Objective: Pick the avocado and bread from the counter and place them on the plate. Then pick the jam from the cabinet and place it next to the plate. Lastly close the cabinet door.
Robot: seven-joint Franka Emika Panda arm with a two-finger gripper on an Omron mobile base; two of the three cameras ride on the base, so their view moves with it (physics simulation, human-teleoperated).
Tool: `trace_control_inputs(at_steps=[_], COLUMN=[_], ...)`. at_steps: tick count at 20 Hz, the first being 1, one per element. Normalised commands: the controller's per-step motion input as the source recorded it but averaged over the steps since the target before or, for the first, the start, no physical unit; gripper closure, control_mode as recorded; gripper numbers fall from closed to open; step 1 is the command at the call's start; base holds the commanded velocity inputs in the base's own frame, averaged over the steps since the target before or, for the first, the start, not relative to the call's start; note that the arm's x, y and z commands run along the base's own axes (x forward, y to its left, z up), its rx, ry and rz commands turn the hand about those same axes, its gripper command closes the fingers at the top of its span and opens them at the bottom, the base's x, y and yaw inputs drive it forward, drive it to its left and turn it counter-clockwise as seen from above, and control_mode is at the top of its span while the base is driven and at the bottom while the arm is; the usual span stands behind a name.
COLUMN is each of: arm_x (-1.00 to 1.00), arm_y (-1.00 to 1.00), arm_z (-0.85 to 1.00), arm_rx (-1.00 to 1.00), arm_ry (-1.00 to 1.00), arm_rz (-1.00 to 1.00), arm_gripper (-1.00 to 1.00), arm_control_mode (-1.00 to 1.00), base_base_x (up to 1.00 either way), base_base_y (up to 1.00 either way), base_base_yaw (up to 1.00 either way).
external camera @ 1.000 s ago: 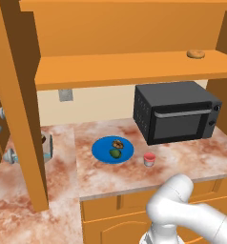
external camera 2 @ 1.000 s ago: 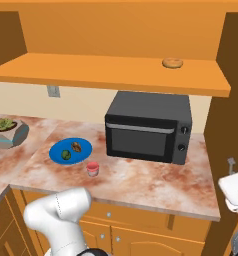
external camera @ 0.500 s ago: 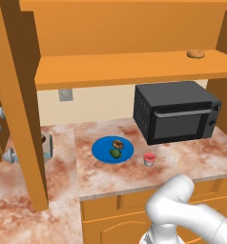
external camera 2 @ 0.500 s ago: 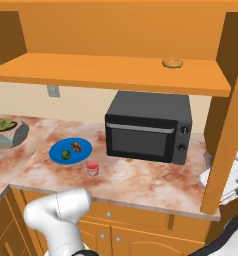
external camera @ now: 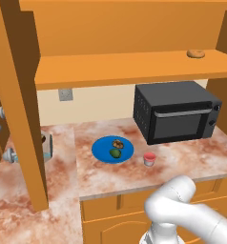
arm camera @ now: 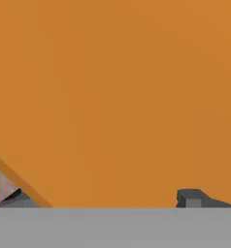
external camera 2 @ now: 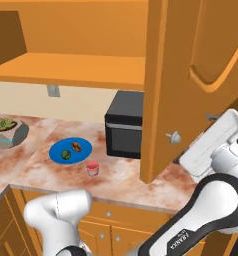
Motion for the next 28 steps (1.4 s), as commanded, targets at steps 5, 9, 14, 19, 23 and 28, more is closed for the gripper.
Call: trace_control_inputs(at_steps=[5, 9, 14, 19, 23, 28], arm_x=[0.52, 0.72, 0.82, 0.92, 1.0, 1.0], arm_y=[0.99, 1.0, 1.0, 1.0, 0.99, 0.95], arm_z=[0.99, 0.97, 0.97, 0.93, 0.68, 0.35], arm_rx=[-0.19, -0.22, -0.21, -0.18, -0.2, -0.23], arm_ry=[0.18, 0.24, 0.24, 0.19, 0.25, 0.3], arm_rz=[0.0, 0.0, 0.0, 0.0, -0.02, -0.04], arm_gripper=[-1.0, -1.0, -1.0, -1.0, -1.0, -1.0], arm_control_mode=[-1.0, -1.0, -1.0, -1.0, -1.0, -1.0], base_base_x=[0.0, 0.0, 0.0, 0.0, 0.0, 0.0], base_base_y=[0.0, 0.0, 0.0, 0.0, 0.0, 0.0], base_base_yaw=[0.0, 0.0, 0.0, 0.0, 0.0, 0.0])
